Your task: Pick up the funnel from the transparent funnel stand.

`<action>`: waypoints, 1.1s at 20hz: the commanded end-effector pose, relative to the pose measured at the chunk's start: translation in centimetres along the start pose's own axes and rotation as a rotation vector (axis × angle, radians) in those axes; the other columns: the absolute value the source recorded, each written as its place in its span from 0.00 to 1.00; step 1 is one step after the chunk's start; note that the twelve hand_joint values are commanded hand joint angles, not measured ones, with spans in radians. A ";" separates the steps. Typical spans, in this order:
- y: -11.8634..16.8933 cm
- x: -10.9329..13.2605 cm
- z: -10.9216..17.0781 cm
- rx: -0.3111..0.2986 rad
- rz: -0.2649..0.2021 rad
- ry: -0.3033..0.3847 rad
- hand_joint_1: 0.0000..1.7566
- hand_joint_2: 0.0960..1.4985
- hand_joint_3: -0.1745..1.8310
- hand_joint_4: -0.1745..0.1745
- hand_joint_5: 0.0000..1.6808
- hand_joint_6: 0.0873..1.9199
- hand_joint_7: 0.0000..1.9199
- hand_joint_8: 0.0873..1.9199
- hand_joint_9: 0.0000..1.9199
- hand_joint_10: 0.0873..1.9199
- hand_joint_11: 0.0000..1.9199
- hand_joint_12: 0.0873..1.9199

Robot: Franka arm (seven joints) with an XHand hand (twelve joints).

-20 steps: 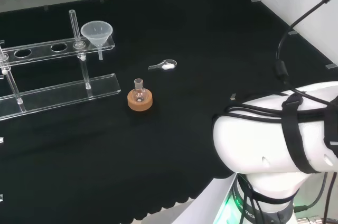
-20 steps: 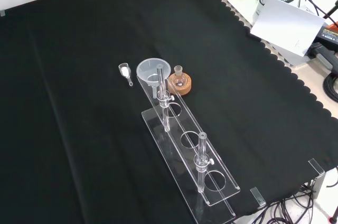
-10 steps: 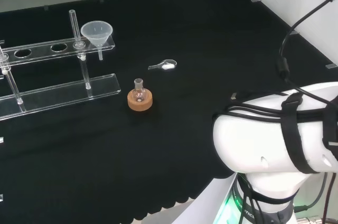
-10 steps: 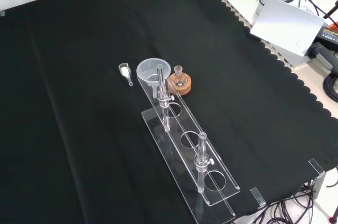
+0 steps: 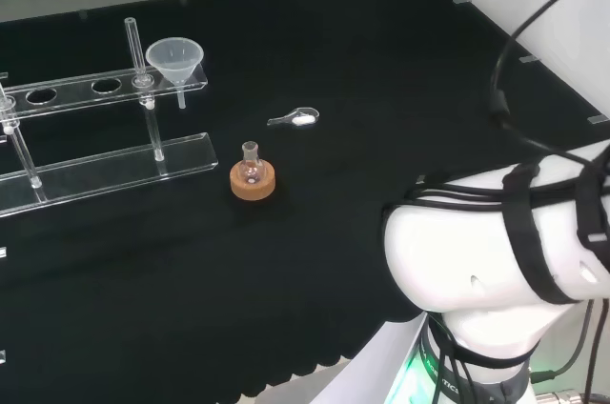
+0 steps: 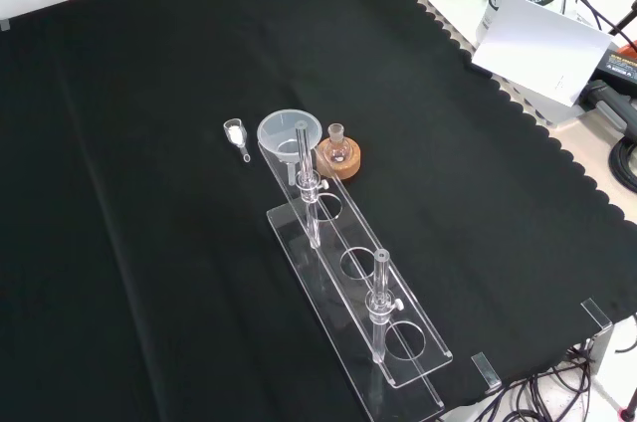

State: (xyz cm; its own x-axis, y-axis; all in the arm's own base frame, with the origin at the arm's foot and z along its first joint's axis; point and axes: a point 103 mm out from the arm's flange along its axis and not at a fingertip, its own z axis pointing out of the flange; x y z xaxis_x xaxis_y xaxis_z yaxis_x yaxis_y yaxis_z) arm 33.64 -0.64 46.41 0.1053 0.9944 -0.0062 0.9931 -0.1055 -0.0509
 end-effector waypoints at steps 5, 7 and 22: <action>7.5 4.9 4.5 0.093 -0.068 -0.047 0.00 0.77 0.29 0.52 0.14 0.00 0.00 0.20 0.07 0.30 0.06 0.69; 9.2 5.6 5.3 0.110 -0.094 -0.036 0.00 0.77 0.29 0.52 0.14 0.00 0.00 0.20 0.07 0.30 0.06 0.69; 12.8 11.7 9.3 0.196 -0.187 -0.029 0.00 0.73 0.27 0.49 0.12 0.00 0.00 0.20 0.07 0.31 0.05 0.71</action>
State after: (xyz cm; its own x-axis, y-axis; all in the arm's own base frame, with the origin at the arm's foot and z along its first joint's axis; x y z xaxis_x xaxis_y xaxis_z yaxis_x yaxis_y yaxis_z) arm 46.58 7.45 36.89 -0.0615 0.9979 -0.0178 0.9689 0.0554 -0.2411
